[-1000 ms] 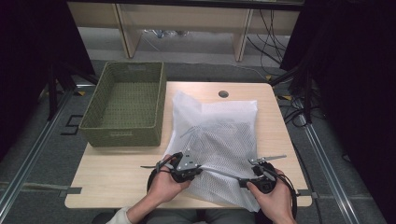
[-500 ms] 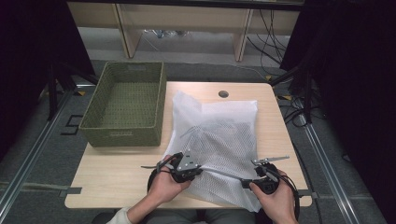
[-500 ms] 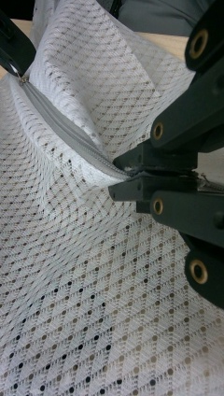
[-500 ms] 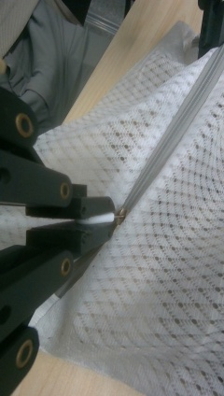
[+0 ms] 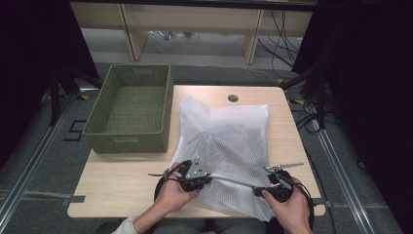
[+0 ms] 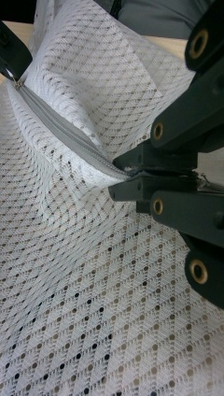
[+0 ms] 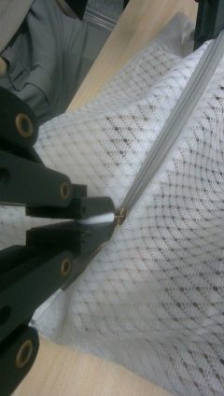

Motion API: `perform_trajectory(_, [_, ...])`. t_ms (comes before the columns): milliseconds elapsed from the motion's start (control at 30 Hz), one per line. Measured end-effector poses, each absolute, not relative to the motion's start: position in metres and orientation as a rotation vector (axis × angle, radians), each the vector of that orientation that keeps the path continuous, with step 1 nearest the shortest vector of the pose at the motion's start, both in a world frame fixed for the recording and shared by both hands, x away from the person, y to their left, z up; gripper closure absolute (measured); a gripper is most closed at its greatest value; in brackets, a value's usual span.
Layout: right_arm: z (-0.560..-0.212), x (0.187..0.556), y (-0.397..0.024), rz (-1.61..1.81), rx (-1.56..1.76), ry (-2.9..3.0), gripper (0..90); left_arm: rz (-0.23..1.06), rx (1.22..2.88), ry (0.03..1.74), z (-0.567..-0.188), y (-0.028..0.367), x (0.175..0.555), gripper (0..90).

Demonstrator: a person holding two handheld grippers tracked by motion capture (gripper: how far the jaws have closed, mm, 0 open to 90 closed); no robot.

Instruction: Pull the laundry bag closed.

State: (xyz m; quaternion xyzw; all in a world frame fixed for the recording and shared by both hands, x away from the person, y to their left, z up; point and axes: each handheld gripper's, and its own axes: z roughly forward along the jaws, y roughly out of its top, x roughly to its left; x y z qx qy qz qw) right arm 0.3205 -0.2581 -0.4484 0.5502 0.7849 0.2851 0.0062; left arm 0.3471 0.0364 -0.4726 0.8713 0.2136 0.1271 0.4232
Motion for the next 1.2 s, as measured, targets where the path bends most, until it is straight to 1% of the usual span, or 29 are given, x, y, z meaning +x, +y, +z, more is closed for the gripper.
perform_trajectory(67, [-0.449,0.321,-0.261,0.893,1.686,2.444,88.0,0.311,2.186,0.531,-0.473,0.035,0.347,87.4])
perform_trajectory(133, [-0.448,0.321,-0.26,0.905,1.743,2.415,87.9,0.303,2.181,0.529,-0.474,0.034,0.346,87.3])
perform_trajectory(233, [-0.446,0.325,-0.267,0.884,1.704,2.431,88.0,0.296,2.184,0.523,-0.476,0.03,0.346,87.3])
perform_trajectory(267, [-0.445,0.325,-0.267,0.876,1.737,2.408,88.0,0.276,2.182,0.525,-0.477,0.029,0.345,87.3])
perform_trajectory(367, [-0.444,0.326,-0.267,0.887,1.779,2.375,88.0,0.287,2.187,0.513,-0.477,0.027,0.344,87.4])
perform_trajectory(400, [-0.446,0.328,-0.27,0.876,1.702,2.391,88.0,0.293,2.19,0.512,-0.477,0.027,0.344,87.3])
perform_trajectory(567, [-0.445,0.329,-0.27,0.888,1.742,2.396,87.9,0.275,2.167,0.527,-0.477,0.027,0.344,87.3])
perform_trajectory(767, [-0.444,0.327,-0.269,0.889,1.784,2.38,87.9,0.283,2.181,0.515,-0.475,0.028,0.344,87.3])
perform_trajectory(867, [-0.447,0.328,-0.272,0.882,1.695,2.403,88.0,0.29,2.182,0.515,-0.475,0.029,0.344,87.3])
perform_trajectory(1200, [-0.447,0.325,-0.273,0.896,1.728,2.428,87.9,0.297,2.175,0.519,-0.473,0.031,0.344,87.3])
